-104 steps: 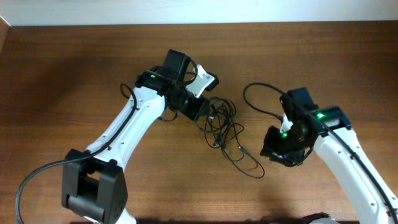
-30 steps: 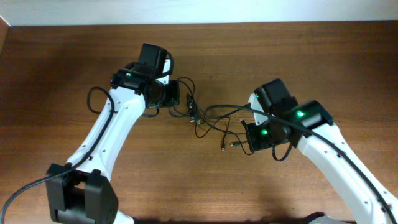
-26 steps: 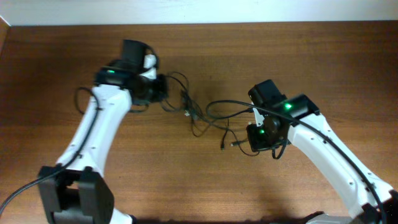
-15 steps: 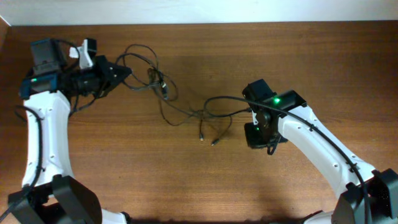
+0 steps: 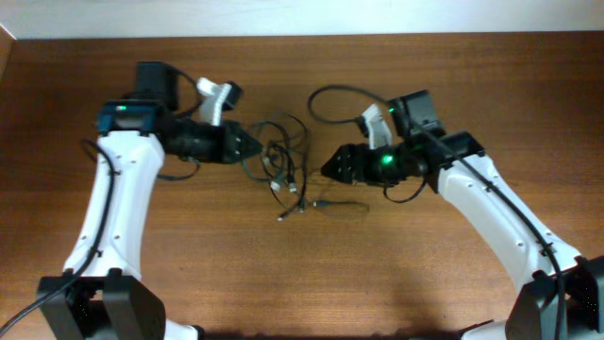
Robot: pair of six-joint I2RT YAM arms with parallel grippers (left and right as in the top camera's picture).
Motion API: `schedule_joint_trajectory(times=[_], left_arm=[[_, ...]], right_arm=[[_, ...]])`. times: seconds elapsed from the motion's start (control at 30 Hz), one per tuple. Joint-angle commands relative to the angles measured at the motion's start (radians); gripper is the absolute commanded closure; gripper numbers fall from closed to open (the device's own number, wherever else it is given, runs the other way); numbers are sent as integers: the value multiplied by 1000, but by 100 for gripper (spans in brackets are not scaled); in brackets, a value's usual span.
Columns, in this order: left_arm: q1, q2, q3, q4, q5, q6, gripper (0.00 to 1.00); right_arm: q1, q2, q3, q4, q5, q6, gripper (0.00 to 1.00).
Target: Untangle cables
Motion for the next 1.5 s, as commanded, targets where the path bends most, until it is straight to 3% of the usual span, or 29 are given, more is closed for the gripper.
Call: schedule_joint_trajectory(times=[0.0, 0.23, 0.3, 0.33, 0.37, 0.43, 0.57, 0.67, 0.73, 0.8, 0.9, 1.03, 1.1, 1.2, 1.27, 1.3, 1.37, 1.43, 1.47], left_arm=[[-127, -23, 13, 6, -120, 161, 100], [-273, -23, 13, 55, -87, 165, 100], [-305, -23, 13, 55, -78, 130, 100], [-313, -23, 13, 55, -80, 114, 100], [-321, -23, 13, 55, -85, 88, 100], [-323, -23, 13, 87, -119, -19, 100], [-323, -23, 13, 115, -402, -351, 100], [-323, -23, 13, 150, -387, -392, 100], [-323, -23, 13, 180, -343, -338, 100], [-322, -23, 13, 169, -394, -199, 100], [-322, -23, 13, 79, -670, -197, 100], [-325, -23, 12, 100, -668, -185, 100], [-327, -21, 12, 126, -586, -185, 100], [-327, -21, 12, 111, -444, -90, 100], [-327, -21, 12, 114, -201, 106, 100], [-327, -21, 12, 113, -83, 203, 100], [-328, -21, 12, 114, 16, 272, 100], [-327, -21, 12, 116, -6, 286, 100], [-326, -21, 12, 114, -51, 278, 100]], right_arm=[[-66, 8, 2, 11, -17, 214, 21], [-23, 37, -13, 105, 23, 368, 32], [-15, 52, -13, 126, 23, 367, 47], [-15, 53, -13, 122, 20, 365, 63], [-15, 53, -13, 113, 18, 347, 96], [-27, 53, -13, 111, -42, 250, 96], [-89, 36, -13, -19, -176, 39, 96], [-163, 22, -13, -162, -176, -80, 96], [-201, 22, -13, -203, -179, -102, 96], [-205, 22, -13, -208, -203, -102, 96], [-179, 22, -14, -208, -183, -101, 94], [-94, 22, -14, -208, -183, -101, 93], [-79, 22, -14, -207, -175, -100, 96], [-94, 22, -13, -199, -180, -37, 96], [-94, 22, -13, -193, -225, -27, 94], [-94, 22, -13, -179, -246, 3, 82], [-94, 22, -13, -124, -246, 64, 78], [-94, 23, -13, -81, -247, 185, 74], [-94, 23, -13, -66, -247, 253, 55]])
